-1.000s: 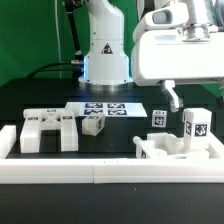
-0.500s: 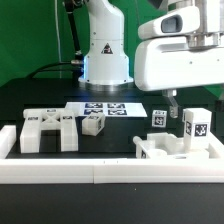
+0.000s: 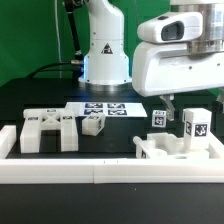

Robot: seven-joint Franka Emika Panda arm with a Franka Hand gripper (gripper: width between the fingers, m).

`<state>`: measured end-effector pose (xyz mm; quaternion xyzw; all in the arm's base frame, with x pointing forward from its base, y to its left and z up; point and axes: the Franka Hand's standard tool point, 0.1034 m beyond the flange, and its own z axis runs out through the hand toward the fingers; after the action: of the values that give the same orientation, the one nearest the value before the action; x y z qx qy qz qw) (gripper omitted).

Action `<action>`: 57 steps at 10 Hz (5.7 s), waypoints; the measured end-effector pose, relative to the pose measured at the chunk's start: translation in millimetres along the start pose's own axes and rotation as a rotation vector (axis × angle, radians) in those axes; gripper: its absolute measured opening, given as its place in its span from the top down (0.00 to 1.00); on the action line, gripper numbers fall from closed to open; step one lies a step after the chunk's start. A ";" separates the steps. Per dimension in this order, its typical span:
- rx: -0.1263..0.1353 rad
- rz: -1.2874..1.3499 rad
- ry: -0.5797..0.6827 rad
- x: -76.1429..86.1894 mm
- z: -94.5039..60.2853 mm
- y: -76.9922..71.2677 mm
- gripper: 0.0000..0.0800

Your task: Assemble chair

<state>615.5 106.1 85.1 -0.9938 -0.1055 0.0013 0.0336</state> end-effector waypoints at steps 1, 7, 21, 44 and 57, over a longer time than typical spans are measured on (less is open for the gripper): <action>-0.001 0.000 0.001 -0.1 2.0 1.2 0.19; 0.002 0.027 -0.001 -0.5 3.9 -1.4 0.63; 0.069 1.193 -0.030 -0.2 6.4 -9.6 0.64; 0.022 -0.122 0.029 2.6 7.1 -9.9 0.30; 0.070 0.835 0.021 4.7 8.4 -11.7 0.64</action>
Offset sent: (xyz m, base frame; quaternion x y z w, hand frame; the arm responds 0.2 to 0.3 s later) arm -0.0003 0.0095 0.0013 -0.0028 0.0125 0.0025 0.9999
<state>617.6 119.1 77.5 -0.9495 0.3070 0.0083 0.0648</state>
